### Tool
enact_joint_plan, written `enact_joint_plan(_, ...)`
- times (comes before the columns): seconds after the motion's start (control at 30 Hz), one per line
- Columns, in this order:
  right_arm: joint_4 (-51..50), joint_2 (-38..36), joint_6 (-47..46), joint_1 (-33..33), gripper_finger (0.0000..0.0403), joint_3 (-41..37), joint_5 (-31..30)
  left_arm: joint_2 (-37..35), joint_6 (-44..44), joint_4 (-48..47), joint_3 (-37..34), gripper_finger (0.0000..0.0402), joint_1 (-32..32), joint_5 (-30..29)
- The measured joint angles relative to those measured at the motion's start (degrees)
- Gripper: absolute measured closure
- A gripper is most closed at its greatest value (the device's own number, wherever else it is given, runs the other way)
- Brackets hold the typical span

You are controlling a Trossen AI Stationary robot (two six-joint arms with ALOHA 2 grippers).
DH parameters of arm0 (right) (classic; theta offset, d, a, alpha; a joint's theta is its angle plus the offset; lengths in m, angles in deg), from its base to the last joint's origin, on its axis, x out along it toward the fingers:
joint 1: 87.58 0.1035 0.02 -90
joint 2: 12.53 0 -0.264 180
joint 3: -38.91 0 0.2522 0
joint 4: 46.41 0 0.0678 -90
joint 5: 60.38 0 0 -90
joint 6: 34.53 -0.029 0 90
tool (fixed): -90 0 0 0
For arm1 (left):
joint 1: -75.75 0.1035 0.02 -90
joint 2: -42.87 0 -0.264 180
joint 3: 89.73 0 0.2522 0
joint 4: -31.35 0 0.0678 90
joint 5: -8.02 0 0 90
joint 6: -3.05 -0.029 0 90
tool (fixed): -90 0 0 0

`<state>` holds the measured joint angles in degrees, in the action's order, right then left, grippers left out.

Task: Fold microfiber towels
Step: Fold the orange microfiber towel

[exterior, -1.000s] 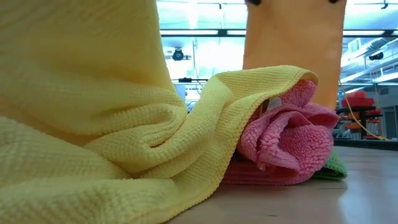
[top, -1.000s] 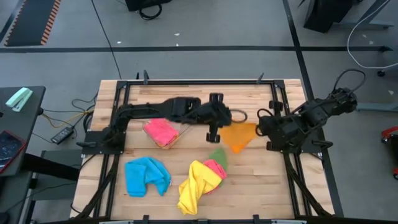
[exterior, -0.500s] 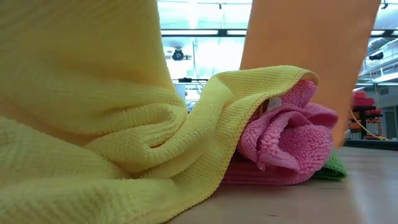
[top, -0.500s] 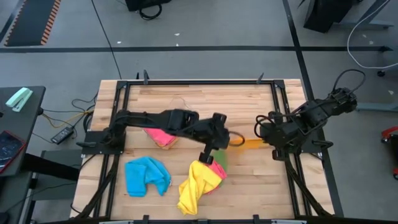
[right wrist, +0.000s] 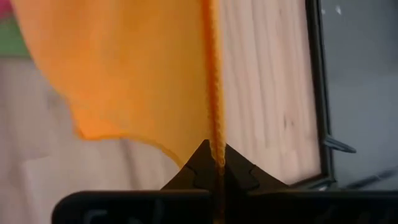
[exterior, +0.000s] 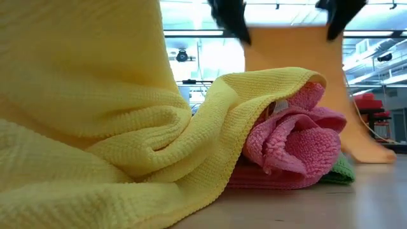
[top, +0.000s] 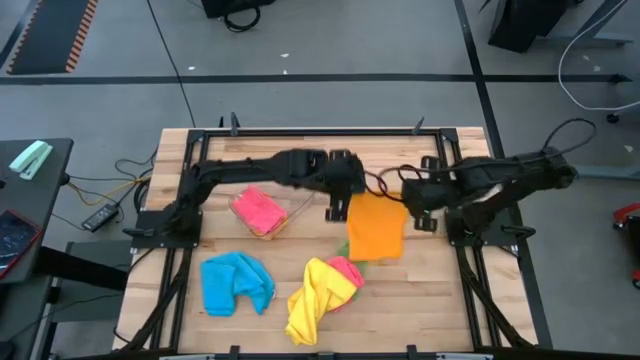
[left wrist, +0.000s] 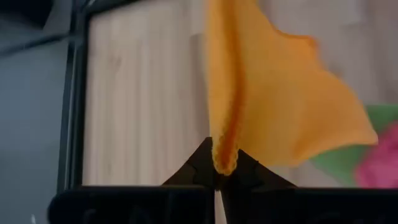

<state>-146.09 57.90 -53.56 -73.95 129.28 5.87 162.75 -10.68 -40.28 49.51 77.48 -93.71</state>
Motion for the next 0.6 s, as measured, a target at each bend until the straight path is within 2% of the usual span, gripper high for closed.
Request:
enact_joint_plan(0.2,12.2,0.1,12.0,-11.3,0.0392,-11.5,0.0,0.1,1.1,8.6,-9.7,0.0386,6.9,1.3)
enact_joint_plan(0.37,22.6,0.1,21.2,-19.5,0.0392,-18.1,-0.1,0.0,0.3,9.4,-12.9,0.037,10.1,1.2)
enact_joint_plan(0.47,25.7,0.1,25.0,-23.2,0.0391,-19.1,-0.3,0.1,-0.4,9.7,-13.2,0.0379,11.2,1.1)
enact_joint_plan(0.6,22.5,-0.4,25.3,-25.5,0.0391,-16.7,-0.2,-0.4,-0.4,8.6,-11.3,0.0393,10.9,3.6)
